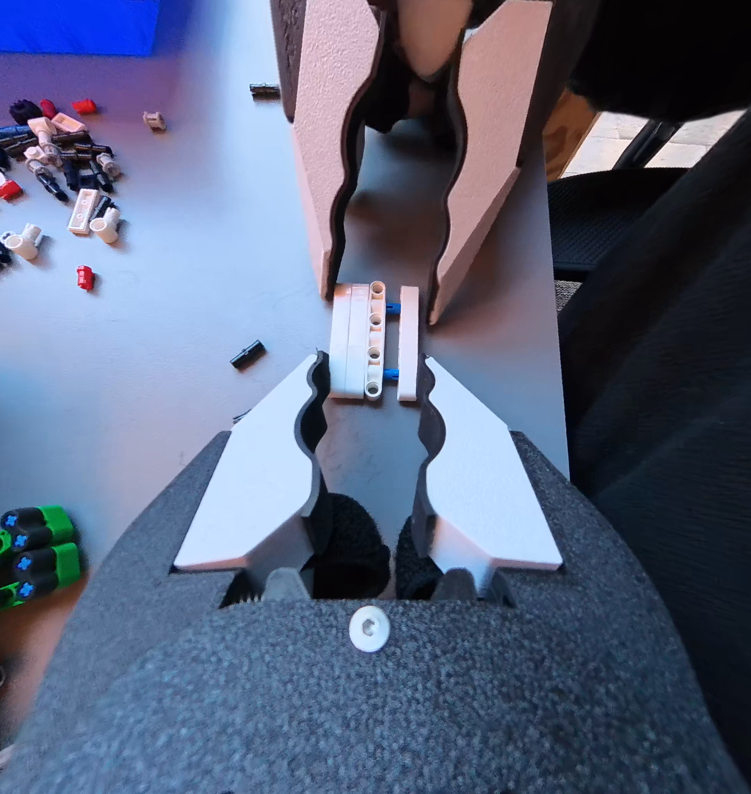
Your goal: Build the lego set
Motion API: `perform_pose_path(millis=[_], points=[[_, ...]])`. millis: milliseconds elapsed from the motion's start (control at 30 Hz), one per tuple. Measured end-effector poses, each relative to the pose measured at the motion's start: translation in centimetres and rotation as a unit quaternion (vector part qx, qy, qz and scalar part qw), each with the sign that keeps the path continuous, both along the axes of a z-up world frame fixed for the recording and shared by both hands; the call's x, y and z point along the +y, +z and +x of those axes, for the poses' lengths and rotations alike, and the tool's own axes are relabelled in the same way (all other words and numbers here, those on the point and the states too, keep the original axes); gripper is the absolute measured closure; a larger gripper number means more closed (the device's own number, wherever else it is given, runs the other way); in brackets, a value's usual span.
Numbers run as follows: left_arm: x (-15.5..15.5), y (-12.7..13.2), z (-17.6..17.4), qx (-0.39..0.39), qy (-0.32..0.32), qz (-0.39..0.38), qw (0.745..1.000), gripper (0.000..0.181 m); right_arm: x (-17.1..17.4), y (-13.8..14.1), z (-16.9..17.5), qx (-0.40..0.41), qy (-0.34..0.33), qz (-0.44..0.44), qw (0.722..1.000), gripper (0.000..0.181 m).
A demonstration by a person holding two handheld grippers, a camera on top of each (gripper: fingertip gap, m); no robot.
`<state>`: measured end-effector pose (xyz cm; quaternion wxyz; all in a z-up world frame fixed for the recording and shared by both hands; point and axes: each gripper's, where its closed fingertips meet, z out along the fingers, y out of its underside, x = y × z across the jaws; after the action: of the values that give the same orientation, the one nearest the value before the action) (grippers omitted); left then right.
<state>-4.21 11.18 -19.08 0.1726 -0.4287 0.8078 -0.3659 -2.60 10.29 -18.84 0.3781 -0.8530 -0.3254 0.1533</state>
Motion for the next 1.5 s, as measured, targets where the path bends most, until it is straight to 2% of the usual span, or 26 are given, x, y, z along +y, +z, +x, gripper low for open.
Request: perform_pose_path(millis=[267,433,467,500,600,667,800,867,967,1100,1200,1267,1367,1500], points=[[0.1,0.0,0.0,-0.001,0.001,0.002,1.000,0.141,0.3,-0.1,-0.2,0.015,0.011,-0.011,1.000,0.141],[0.2,0.1,-0.5,0.010,-0.023,-0.006,1.000,0.136,0.1,0.3,-0.4,0.044,0.012,-0.023,0.999,0.145],[0.2,0.1,-0.6,0.011,-0.027,-0.002,1.000,0.149,0.0,0.6,-0.5,0.056,0.013,-0.020,0.998,0.153],[0.0,0.1,-0.6,0.008,-0.033,0.004,0.999,0.154,0.0,0.9,-0.4,0.055,0.015,-0.007,0.998,0.181],[-0.6,0.1,-0.3,0.002,-0.040,0.002,0.999,0.156,0.5,0.5,-0.2,-0.003,0.008,0.031,0.999,0.181],[-0.7,0.1,-0.3,0.001,-0.041,-0.002,0.999,0.156,0.7,-0.2,0.6,-0.031,-0.015,0.026,0.999,0.181],[-0.6,0.0,-0.3,-0.001,-0.039,0.001,0.999,0.156,0.6,-0.1,0.6,-0.010,-0.019,0.010,1.000,0.181],[-0.4,0.1,-0.4,0.000,-0.036,0.001,0.999,0.156,0.9,0.1,1.2,-0.011,-0.040,0.017,0.999,0.177],[0.2,0.1,-0.5,0.004,-0.028,0.000,1.000,0.157,0.9,1.2,1.9,0.033,-0.072,0.026,0.997,0.173],[0.5,0.3,-0.6,0.023,-0.013,-0.036,0.999,0.157,0.4,2.8,1.7,0.083,-0.097,0.051,0.990,0.159],[0.7,0.6,-0.8,0.047,-0.002,-0.074,0.996,0.157,0.1,3.5,-0.2,0.086,-0.080,0.074,0.990,0.146],[0.4,1.0,-1.3,0.066,0.001,-0.114,0.991,0.157,0.1,3.5,-1.6,0.052,-0.073,0.087,0.992,0.142],[-0.6,2.0,-2.3,0.093,-0.004,-0.172,0.981,0.157,0.1,2.7,-3.4,-0.049,-0.059,0.099,0.992,0.141],[-1.3,2.5,-3.9,0.108,0.002,-0.212,0.971,0.157,0.2,2.2,-4.9,-0.168,-0.041,0.139,0.975,0.163]])
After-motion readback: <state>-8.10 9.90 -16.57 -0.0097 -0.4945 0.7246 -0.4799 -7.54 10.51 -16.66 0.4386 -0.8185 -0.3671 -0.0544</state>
